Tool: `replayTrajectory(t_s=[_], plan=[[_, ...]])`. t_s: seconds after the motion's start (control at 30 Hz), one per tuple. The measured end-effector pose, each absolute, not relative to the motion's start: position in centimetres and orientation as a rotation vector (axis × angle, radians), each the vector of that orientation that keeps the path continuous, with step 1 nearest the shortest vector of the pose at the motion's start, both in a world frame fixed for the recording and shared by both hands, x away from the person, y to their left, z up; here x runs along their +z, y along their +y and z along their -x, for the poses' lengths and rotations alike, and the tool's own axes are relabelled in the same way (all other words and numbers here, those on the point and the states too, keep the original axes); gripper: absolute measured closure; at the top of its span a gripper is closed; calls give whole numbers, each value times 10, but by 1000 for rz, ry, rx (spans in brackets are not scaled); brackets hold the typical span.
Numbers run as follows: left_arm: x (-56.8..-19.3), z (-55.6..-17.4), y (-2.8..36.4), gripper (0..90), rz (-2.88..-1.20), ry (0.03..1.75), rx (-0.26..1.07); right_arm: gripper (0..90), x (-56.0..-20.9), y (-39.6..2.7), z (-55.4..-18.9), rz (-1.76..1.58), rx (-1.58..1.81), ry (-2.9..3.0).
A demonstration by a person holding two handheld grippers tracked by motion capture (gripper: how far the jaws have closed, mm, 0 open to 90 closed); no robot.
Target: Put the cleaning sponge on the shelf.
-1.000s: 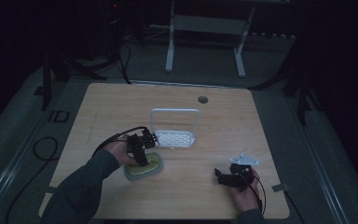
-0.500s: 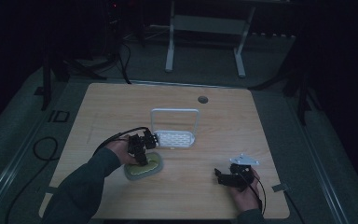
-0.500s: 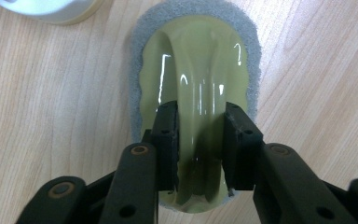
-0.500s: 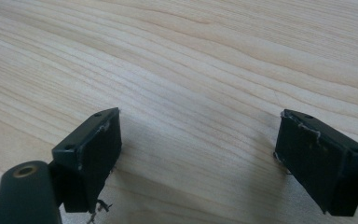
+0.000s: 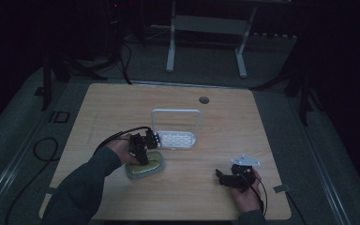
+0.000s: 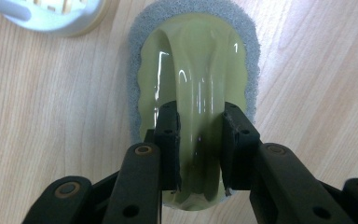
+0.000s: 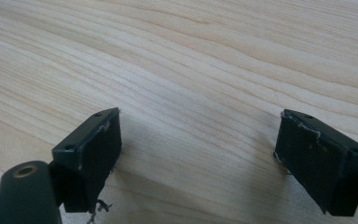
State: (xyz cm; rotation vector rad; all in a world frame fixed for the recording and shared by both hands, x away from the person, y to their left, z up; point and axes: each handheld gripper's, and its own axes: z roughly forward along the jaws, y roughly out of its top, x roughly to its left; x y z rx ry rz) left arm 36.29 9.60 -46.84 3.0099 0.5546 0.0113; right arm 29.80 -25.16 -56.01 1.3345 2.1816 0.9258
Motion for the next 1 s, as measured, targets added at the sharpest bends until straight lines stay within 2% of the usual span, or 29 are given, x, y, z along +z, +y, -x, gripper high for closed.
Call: replayTrajectory(t_s=[1.0], plan=[[-450,-368,75,716,-2999,406,174,140,-560,-252,-298,-1334,926,2182]])
